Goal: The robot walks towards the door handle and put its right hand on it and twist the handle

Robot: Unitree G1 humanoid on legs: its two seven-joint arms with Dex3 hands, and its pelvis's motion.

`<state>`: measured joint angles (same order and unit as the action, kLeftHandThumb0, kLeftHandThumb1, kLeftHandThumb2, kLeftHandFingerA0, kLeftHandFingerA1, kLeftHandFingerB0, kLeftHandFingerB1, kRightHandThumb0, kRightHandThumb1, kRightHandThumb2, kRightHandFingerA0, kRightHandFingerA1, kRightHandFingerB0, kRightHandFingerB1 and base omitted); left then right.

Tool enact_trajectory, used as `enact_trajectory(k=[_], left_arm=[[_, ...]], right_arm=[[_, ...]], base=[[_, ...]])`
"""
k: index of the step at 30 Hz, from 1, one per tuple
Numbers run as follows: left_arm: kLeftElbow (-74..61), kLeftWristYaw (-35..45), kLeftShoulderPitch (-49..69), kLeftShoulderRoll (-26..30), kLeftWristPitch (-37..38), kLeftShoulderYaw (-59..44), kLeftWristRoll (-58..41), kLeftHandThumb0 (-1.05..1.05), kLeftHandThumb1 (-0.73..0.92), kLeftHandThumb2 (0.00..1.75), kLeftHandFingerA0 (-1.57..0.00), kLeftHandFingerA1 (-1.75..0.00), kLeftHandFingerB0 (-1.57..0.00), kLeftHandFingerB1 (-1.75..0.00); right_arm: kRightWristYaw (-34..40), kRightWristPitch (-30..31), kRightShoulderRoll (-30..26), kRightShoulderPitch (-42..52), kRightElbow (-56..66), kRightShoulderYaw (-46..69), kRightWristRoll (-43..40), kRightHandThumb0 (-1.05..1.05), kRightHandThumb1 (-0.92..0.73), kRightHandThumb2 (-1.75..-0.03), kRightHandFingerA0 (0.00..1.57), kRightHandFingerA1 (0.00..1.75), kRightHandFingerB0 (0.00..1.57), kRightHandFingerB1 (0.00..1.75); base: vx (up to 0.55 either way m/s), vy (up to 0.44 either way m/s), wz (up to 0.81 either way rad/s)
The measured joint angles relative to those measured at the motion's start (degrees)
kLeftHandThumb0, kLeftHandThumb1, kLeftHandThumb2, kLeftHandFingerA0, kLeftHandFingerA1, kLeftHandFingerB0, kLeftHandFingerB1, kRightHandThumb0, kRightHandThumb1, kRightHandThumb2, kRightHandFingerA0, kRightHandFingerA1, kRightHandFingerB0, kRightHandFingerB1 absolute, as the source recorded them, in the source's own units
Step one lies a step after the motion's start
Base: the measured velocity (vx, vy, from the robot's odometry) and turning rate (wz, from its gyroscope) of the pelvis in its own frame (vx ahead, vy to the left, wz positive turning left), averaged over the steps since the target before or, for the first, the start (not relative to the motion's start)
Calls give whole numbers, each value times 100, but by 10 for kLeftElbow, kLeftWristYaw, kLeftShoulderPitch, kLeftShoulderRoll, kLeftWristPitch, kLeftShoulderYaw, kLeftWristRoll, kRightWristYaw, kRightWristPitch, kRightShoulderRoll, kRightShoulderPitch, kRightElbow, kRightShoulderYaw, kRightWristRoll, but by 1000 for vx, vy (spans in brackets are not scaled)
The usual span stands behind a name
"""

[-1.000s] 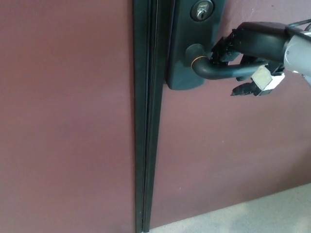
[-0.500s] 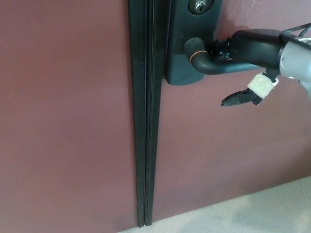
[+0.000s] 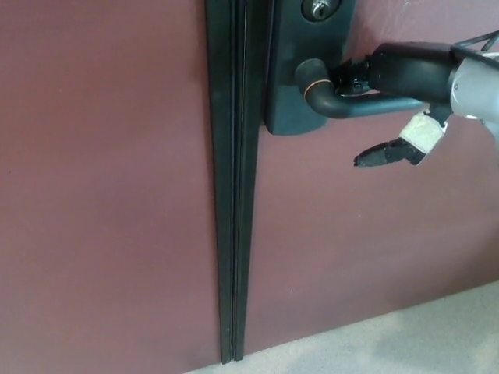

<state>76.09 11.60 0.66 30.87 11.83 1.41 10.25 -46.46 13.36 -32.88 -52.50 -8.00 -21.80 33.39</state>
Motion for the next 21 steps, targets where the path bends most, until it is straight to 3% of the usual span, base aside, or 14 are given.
enact_trajectory(k=[12,14,17,18,19,20,21], left_arm=[[0,1,-1,0,0,0,0,-49,53,82,-53,-55,-36,-48],[0,1,-1,0,0,0,0,-50,53,82,-53,-55,-36,-48],[0,1,1,1,0,0,0,-50,53,82,-53,-55,-36,-48],[0,1,1,1,0,0,0,-50,53,82,-53,-55,-36,-48],[0,1,1,1,0,0,0,-50,53,82,-53,-55,-36,-48],[0,2,1,1,0,-1,0,-50,53,82,-53,-55,-36,-48],[1,2,1,1,0,-1,0,-50,53,82,-53,-55,-36,-48]], right_arm=[[-87,39,-20,-111,-27,6,-9,-78,-47,-84,0,1,5,14],[-98,44,-23,-125,-30,9,-10,-71,-43,-84,0,10,8,22],[-119,60,-29,-156,-38,19,-14,-73,-43,-78,3,13,6,23],[-126,65,-30,-167,-41,22,-16,-73,-53,-57,0,22,7,26],[-131,68,-31,-173,-43,24,-17,-67,-42,-83,0,18,9,30],[-138,74,-31,-183,-47,27,-20,-68,-42,-83,0,20,10,32],[-145,78,-32,-188,-50,29,-23,-73,-52,-57,7,24,12,26]], base=[[0,0,0],[0,0,0],[0,0,0],[0,0,0],[0,0,0],[0,0,0],[0,0,0]])
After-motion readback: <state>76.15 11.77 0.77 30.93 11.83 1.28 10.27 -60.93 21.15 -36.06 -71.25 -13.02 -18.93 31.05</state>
